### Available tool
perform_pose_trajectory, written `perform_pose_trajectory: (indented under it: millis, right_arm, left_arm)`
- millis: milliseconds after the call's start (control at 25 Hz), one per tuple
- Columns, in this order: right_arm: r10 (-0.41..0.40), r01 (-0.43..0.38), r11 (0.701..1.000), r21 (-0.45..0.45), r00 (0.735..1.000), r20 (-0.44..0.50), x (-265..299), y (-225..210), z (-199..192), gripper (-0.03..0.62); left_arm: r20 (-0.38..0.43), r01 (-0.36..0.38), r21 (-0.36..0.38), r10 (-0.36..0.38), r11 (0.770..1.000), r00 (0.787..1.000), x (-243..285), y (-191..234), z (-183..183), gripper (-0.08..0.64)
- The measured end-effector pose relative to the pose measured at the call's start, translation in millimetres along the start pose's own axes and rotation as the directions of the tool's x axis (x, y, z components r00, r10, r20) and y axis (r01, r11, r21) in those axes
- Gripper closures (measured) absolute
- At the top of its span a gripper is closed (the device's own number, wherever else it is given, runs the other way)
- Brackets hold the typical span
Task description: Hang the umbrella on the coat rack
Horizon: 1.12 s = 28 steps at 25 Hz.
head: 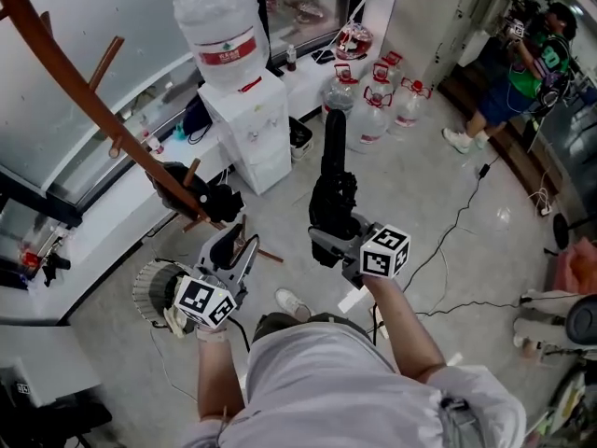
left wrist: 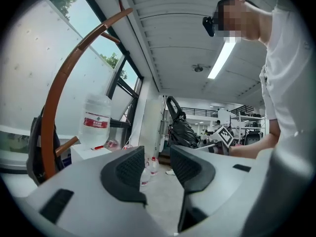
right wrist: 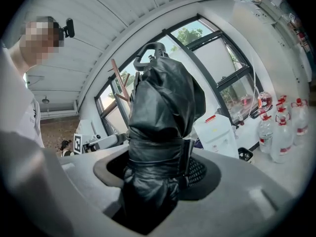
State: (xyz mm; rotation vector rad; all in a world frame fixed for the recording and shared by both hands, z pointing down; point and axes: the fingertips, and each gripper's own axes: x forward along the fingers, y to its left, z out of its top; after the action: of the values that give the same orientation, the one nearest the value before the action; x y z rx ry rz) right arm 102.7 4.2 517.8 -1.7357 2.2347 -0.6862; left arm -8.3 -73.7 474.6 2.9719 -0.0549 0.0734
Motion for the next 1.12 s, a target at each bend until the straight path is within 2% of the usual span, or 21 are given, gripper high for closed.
perform_pose_trajectory:
  millis: [160, 360, 720, 920, 1120]
  right_arm:
    - [0.048, -0.049, 0.998, -0.028, 0.998, -0.027, 55.9, -13.2, 25.1, 0.331]
    - [0.131, -0.136, 0.988, -0.077, 0.99, -0.057, 113.4, -8.3, 48.7, 0.331]
    - [0.263, -0.282, 0.943, -0.176, 0.957, -0.12, 177.1, 17.0, 80.1, 0.331]
    - [0.351, -0.371, 0.913, -0.167, 0.926, -0.139, 204.6, 26.4, 94.3, 0.331]
    - [0.442, -0.467, 0.866, -0.178, 0.882, -0.166, 226.1, 33.3, 112.1, 0.331]
  left_arm:
    - [0.015, -0.034, -0.004, 0.034, 0.999, 0.999, 2.8, 46.2, 17.0, 0.417]
    - [0.032, -0.077, -0.009, 0.077, 0.997, 0.997, -7.6, 84.4, 18.1, 0.417]
    - [0.042, -0.187, 0.005, 0.186, 0.982, 0.982, -27.4, 109.8, 32.6, 0.417]
    - [0.058, -0.267, -0.015, 0.268, 0.964, 0.962, -35.2, 120.1, 34.3, 0.417]
    - [0.071, -0.354, -0.022, 0.354, 0.935, 0.932, -34.5, 125.5, 43.6, 0.417]
